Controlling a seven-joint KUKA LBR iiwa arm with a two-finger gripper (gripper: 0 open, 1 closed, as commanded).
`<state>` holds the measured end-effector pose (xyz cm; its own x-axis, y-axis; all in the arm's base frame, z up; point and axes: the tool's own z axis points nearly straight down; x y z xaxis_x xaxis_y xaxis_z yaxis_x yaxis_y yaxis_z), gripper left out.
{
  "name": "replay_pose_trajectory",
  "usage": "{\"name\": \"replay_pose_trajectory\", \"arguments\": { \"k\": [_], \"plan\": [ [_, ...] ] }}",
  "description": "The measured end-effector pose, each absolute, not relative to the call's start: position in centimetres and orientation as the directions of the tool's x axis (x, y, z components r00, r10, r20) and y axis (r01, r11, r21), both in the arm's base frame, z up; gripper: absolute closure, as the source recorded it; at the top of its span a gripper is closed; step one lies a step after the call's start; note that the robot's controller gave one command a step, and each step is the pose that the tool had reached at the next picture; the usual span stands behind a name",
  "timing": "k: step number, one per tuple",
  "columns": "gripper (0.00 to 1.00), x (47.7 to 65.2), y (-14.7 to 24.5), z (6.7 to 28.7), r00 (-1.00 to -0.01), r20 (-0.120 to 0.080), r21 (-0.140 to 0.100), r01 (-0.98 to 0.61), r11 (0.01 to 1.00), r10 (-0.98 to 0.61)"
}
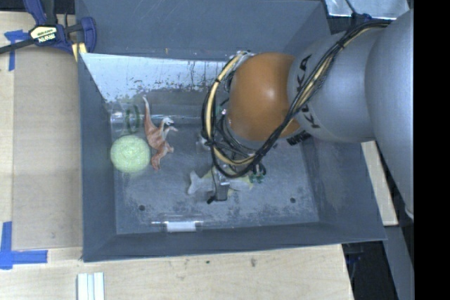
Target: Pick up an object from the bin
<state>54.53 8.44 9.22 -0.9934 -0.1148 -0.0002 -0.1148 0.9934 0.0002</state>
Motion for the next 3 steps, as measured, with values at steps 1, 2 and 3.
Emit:
{"name": "replay_pose_trajectory", "arguments": {
  "k": [1, 2, 3],
  "plan": [
    [0.0, 54.9, 8.6, 9.9, -0.977, -0.003, 0.0, -0.215, 0.977, -0.215],
    [0.0, 54.2, 7.6, 8.1, -0.996, -0.003, 0.0, -0.087, 0.996, -0.087],
    [1.0, 54.8, 7.2, 7.1, -0.932, -0.007, 0.0, -0.363, 0.932, -0.363]
  ]
}}
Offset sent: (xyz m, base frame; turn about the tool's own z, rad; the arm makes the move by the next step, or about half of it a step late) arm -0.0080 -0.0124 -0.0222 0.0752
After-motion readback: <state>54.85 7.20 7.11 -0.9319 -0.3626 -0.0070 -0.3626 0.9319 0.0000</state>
